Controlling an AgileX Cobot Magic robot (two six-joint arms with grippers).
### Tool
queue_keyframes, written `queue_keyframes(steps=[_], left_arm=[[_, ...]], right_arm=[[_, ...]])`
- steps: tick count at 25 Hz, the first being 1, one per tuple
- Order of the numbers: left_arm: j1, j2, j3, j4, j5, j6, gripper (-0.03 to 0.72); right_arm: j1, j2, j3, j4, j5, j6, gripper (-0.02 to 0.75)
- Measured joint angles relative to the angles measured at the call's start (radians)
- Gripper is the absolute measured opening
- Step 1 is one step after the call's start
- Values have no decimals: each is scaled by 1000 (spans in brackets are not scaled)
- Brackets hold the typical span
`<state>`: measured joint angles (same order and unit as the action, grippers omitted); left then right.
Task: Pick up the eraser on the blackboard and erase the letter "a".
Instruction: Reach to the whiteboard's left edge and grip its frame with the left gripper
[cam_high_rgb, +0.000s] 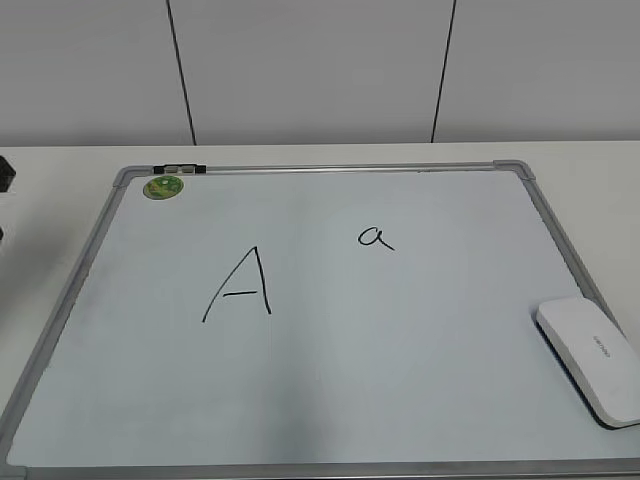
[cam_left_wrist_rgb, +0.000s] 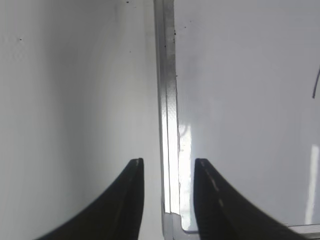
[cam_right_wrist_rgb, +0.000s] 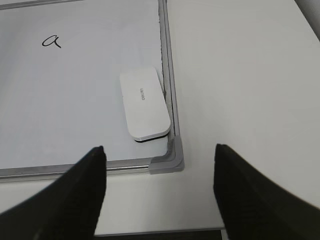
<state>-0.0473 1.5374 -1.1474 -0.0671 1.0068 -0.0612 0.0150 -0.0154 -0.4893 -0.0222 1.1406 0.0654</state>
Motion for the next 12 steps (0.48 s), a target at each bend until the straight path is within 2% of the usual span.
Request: queue_keyframes(steps=[12], left_arm=[[0,213,-150,26,-46,-6,243]], right_arm=[[0,0,0,0,0,0,501]])
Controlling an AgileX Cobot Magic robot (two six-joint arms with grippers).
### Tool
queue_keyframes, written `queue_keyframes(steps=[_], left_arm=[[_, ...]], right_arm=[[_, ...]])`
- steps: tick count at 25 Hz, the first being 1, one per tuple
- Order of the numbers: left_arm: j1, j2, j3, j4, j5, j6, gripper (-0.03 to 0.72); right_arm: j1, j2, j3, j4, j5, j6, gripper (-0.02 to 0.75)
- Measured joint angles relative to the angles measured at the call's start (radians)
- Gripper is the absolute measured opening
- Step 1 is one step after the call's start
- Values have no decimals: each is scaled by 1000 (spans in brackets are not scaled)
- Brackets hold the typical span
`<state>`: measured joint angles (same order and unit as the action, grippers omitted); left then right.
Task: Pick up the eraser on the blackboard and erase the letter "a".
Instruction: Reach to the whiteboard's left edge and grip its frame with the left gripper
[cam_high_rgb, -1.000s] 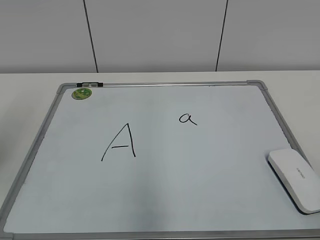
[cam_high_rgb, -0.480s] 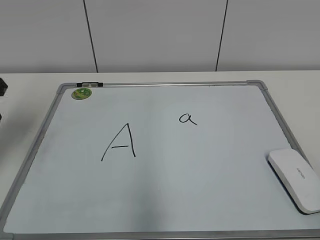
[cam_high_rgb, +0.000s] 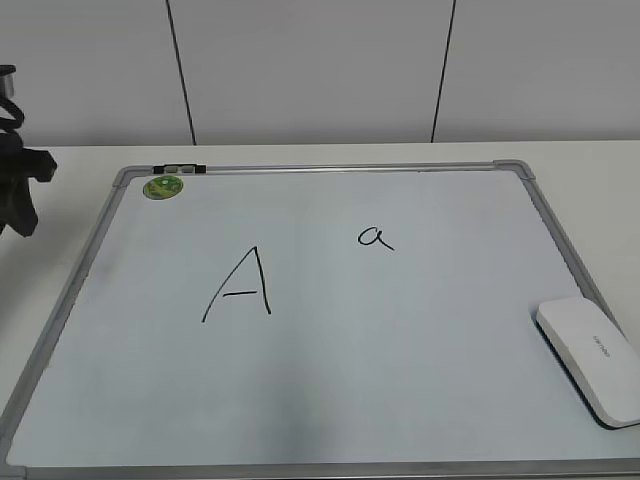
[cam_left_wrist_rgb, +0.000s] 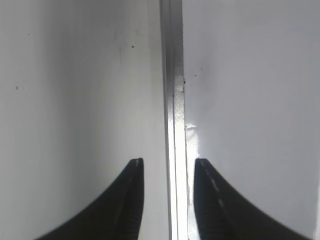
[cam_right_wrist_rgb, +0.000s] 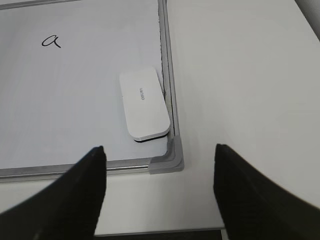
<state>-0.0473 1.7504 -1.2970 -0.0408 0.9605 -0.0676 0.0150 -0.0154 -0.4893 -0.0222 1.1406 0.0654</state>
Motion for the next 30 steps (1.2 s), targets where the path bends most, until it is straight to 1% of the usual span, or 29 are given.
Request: queue_keyframes(steps=[9,23,30], left_arm=[[0,132,-85,2,0,0,243],[0,308,-92,2,-9,0,243],[0,332,-92,2,-31,0,243]], right_arm=[[0,0,0,0,0,0,501],[0,0,0,0,0,0,501],[0,0,0,0,0,0,501]])
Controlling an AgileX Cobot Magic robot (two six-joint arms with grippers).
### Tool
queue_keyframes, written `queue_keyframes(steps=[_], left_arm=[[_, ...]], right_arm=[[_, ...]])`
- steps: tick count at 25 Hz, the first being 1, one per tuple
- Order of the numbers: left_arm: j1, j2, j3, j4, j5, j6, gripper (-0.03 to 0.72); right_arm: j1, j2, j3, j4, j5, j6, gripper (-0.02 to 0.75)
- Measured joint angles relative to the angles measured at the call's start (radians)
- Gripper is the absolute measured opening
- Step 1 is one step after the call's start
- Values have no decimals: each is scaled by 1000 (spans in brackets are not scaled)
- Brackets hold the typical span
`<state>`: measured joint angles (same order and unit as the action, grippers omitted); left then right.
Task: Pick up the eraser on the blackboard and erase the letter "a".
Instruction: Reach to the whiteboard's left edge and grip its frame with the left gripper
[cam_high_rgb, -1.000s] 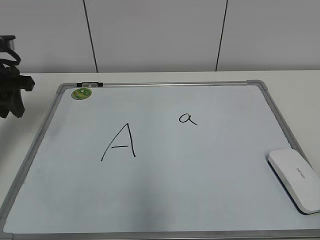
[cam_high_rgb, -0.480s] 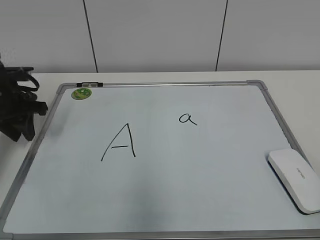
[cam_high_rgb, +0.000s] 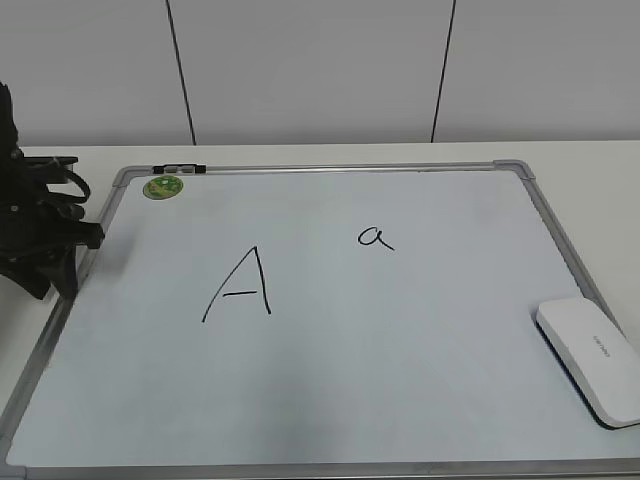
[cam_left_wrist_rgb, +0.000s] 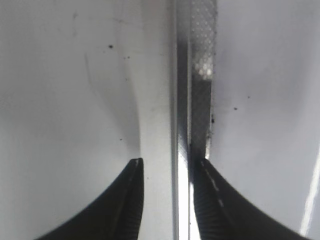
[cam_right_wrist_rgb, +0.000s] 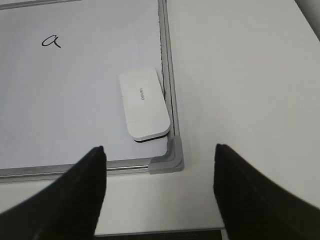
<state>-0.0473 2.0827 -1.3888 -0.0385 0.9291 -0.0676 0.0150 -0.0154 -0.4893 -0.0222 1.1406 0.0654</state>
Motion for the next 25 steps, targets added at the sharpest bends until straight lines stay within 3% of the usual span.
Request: queue_keyframes(steps=[11,17,25], left_arm=[[0,17,-8,0,-2,0,233],[0,17,-8,-11,0,0,48],[0,18,-9,-15,2,-4,27]], right_arm=[[0,0,0,0,0,0,501],[0,0,0,0,0,0,501],[0,0,0,0,0,0,501]])
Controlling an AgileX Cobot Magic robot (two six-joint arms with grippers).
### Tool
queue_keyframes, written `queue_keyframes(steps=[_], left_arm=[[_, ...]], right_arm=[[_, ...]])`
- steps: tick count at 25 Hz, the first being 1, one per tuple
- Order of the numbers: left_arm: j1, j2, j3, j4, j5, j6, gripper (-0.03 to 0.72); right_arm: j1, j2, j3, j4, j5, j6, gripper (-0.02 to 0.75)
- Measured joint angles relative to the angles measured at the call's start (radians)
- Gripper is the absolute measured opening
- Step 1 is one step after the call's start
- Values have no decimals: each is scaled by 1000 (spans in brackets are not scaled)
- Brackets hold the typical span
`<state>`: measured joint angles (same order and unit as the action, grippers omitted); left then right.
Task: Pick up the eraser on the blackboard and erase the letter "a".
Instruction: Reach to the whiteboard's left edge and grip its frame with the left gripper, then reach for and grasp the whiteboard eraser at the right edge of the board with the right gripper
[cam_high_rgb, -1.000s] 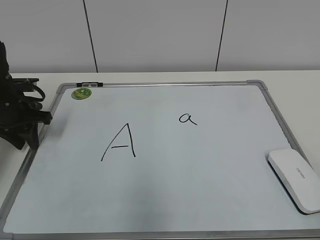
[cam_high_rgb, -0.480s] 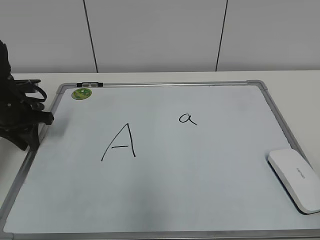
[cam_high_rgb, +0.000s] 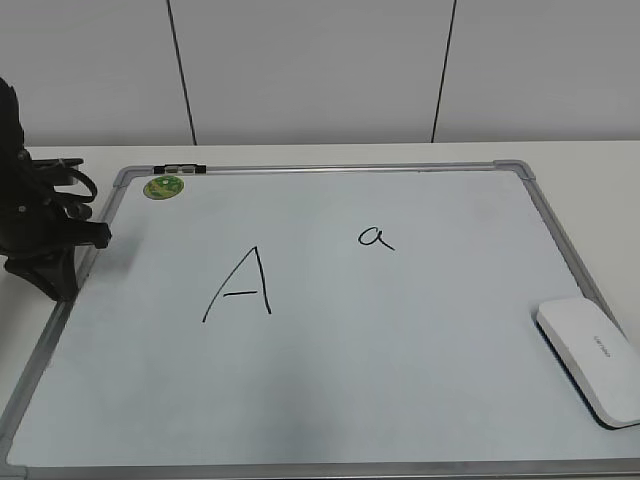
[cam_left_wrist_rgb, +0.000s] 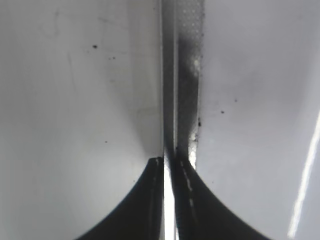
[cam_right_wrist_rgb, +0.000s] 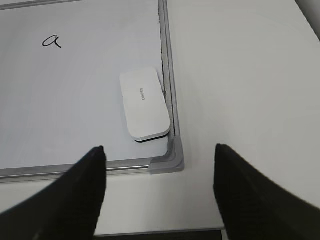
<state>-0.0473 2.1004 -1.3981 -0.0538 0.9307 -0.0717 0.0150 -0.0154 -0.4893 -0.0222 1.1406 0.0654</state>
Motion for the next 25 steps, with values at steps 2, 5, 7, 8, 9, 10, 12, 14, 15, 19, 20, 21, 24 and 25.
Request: queue_keyframes(steps=[2,5,7,8,9,10,12,14,15,19,20,21,24,25], left_arm=[[0,0,0,0,0,-2,27],[0,0,0,0,1,-2,27],[0,0,0,0,1,-2,27],[0,0,0,0,1,-2,27],[0,0,0,0,1,-2,27],[0,0,0,0,1,-2,28],[0,0,0,0,1,-2,29],[0,0,0,0,1,-2,29],[0,0,0,0,1,-2,29],[0,0,0,0,1,-2,29],[0,0,0,0,1,-2,29],[0,0,0,0,1,-2,29],[0,0,0,0,1,-2,29],[0,0,0,0,1,-2,29]], right_arm=[[0,0,0,0,0,0,501],[0,3,0,0,0,0,501],[0,58,-2,0,0,0,501],[0,101,-3,0,-4,0,501],[0,134,-6,0,-6,0,501],[0,196,-6,0,-10,0,501],[7,288,-6,0,-17,-2,501],[28,370,-8,0,-24,-2,501],[33,403,-9,0,-26,-2,501],[46,559,-41,4,-40,-2,501],[52,599,-54,8,-44,-4,501],[60,631,-65,11,-49,-13,501],[80,733,-109,22,-60,-41,502],[81,777,-128,22,-71,-45,507]])
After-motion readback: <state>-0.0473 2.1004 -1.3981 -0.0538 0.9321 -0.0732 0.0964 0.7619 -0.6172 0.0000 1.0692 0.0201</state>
